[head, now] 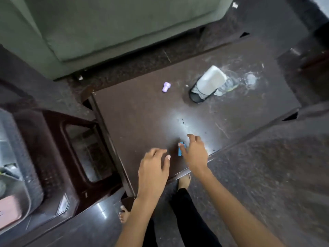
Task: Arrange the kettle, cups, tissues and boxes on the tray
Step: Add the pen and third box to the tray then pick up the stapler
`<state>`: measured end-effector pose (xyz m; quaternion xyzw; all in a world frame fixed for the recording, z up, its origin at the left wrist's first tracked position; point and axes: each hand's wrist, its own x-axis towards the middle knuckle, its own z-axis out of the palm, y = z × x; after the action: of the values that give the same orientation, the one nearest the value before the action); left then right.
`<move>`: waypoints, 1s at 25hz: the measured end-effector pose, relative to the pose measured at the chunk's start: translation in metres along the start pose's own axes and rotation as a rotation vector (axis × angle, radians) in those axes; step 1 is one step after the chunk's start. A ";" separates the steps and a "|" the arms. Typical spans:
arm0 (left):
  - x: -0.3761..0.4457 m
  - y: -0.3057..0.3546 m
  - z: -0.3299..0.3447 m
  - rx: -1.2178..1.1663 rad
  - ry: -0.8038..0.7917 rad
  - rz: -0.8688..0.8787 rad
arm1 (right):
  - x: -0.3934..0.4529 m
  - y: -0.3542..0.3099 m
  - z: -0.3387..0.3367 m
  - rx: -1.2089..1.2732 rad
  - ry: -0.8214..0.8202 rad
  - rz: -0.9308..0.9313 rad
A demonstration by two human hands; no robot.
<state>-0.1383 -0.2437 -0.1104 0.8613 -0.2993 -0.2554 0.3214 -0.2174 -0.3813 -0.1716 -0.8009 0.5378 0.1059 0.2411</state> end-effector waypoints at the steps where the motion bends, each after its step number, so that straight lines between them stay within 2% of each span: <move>1: 0.005 0.003 0.007 0.014 -0.011 -0.009 | 0.006 0.000 0.004 -0.036 -0.038 0.017; 5: 0.030 0.009 0.033 -0.044 -0.052 -0.137 | 0.030 0.005 0.020 -0.086 -0.244 -0.007; 7: 0.042 0.007 0.042 -0.127 -0.050 -0.259 | 0.043 0.010 0.018 0.063 -0.289 0.053; 9: 0.054 0.007 0.049 -0.248 -0.087 -0.426 | 0.051 0.010 0.007 0.324 -0.287 0.094; 10: 0.059 0.007 0.052 -0.365 -0.123 -0.516 | 0.053 0.008 -0.001 0.441 -0.281 0.056; 12: 0.072 0.010 0.057 -0.783 -0.162 -0.653 | 0.051 -0.001 -0.019 0.568 -0.264 -0.096; 14: 0.086 0.014 0.057 -1.091 -0.115 -0.676 | 0.053 -0.011 -0.036 0.613 -0.273 -0.219; 16: 0.102 0.018 0.052 -1.138 -0.041 -0.671 | 0.067 -0.018 -0.049 0.651 -0.327 -0.291; 19: 0.122 0.018 0.044 -1.077 0.027 -0.671 | 0.100 -0.027 -0.062 0.675 -0.376 -0.324; 23: 0.142 0.009 0.035 -1.053 0.096 -0.717 | 0.144 -0.042 -0.053 0.434 -0.134 -0.360; 25: 0.147 0.005 0.033 -1.056 0.128 -0.741 | 0.165 -0.054 -0.043 0.229 -0.023 -0.455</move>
<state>-0.0593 -0.3598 -0.1647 0.6472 0.2036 -0.4103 0.6094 -0.1064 -0.5201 -0.1905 -0.8675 0.3494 -0.0036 0.3541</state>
